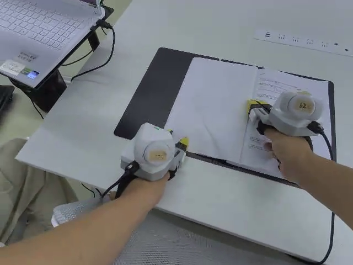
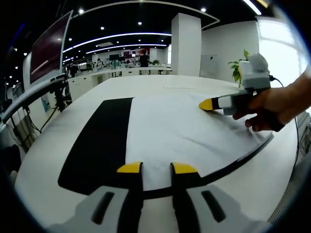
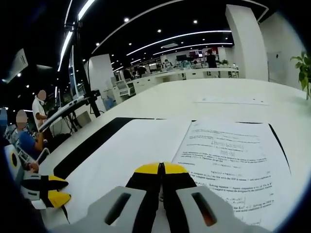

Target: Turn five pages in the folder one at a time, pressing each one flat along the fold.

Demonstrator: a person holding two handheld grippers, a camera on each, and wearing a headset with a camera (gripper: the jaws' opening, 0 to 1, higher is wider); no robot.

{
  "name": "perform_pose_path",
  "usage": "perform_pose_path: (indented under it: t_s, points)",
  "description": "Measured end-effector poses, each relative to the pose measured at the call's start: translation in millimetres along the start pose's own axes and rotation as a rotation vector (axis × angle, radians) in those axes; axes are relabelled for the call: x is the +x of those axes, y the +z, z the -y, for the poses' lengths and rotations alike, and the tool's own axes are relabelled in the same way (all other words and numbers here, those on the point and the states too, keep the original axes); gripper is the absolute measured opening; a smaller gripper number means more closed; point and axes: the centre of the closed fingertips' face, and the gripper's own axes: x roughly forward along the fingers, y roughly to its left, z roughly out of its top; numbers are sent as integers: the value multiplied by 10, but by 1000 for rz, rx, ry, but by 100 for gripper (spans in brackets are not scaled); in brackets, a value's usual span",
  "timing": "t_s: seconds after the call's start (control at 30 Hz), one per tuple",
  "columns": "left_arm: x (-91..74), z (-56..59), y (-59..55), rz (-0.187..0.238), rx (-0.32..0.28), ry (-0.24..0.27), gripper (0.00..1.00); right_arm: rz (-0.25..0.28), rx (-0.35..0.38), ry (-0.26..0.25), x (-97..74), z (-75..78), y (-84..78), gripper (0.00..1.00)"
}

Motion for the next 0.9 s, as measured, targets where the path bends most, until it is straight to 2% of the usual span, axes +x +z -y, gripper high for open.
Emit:
perform_pose_path:
  t_s: [0.13, 0.23, 0.43, 0.9]
  points:
    - [-2, 1, 5, 2, -4, 2, 21, 10, -8, 1, 94, 55, 51, 0]
    - [-3, 3, 8, 4, -7, 4, 21, 25, 21, -4, 166, 105, 102, 0]
    - [3, 3, 9, 6, -7, 5, 21, 35, 35, -13, 292, 171, 172, 0]
    - [-2, 3, 14, 10, -8, 8, 21, 45, 47, -51, 815, 469, 301, 0]
